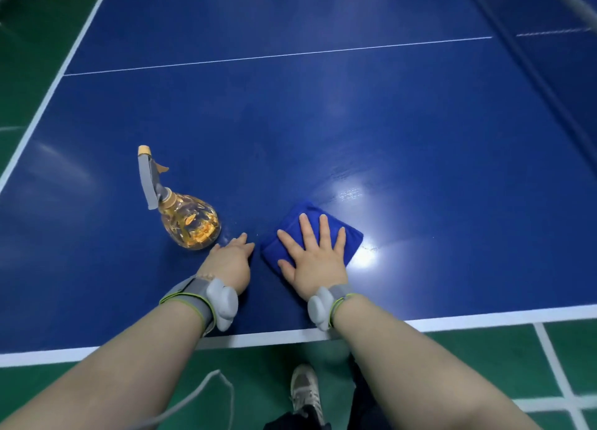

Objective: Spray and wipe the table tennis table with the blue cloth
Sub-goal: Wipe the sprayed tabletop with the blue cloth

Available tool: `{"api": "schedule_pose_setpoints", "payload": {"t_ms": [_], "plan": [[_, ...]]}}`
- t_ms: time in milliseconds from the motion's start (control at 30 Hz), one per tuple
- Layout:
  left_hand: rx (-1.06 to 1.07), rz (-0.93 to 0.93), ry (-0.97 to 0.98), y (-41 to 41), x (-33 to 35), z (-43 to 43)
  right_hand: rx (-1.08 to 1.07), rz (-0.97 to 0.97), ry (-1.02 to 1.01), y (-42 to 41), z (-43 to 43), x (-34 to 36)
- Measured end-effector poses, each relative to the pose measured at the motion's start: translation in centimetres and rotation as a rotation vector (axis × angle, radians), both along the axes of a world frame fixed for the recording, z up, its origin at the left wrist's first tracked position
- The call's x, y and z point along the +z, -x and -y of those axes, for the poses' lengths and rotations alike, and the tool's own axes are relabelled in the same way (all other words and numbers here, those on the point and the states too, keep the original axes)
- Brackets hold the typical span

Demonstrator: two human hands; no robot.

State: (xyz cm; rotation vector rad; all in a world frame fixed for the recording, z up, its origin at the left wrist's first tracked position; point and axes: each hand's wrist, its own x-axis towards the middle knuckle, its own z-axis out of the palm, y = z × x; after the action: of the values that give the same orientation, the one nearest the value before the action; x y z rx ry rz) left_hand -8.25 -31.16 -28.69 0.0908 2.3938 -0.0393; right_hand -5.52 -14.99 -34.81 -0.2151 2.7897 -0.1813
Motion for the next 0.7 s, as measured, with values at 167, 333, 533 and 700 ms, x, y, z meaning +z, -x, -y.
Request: {"api": "schedule_pose_setpoints", "payload": {"t_ms": [167, 333, 533, 700], "plan": [[-0.044, 0.018, -0.017, 0.1, -0.2, -1.0, -0.360, 0.004, -0.076, 0.5, -9.3, 0.4], [-0.113, 0.186, 0.085, 0.3, -0.2, -2.2, -0.776, 0.026, -0.104, -0.8, -19.5, 0.3], [0.001, 0.354, 0.203, 2.1, -2.4, -2.8, -0.961, 0.062, -0.106, -0.9, -19.9, 0.4], [0.008, 0.380, 0.263, 2.3, -3.3, -2.9, -0.756, 0.019, -0.111, -1.9, -12.7, 0.3]]}}
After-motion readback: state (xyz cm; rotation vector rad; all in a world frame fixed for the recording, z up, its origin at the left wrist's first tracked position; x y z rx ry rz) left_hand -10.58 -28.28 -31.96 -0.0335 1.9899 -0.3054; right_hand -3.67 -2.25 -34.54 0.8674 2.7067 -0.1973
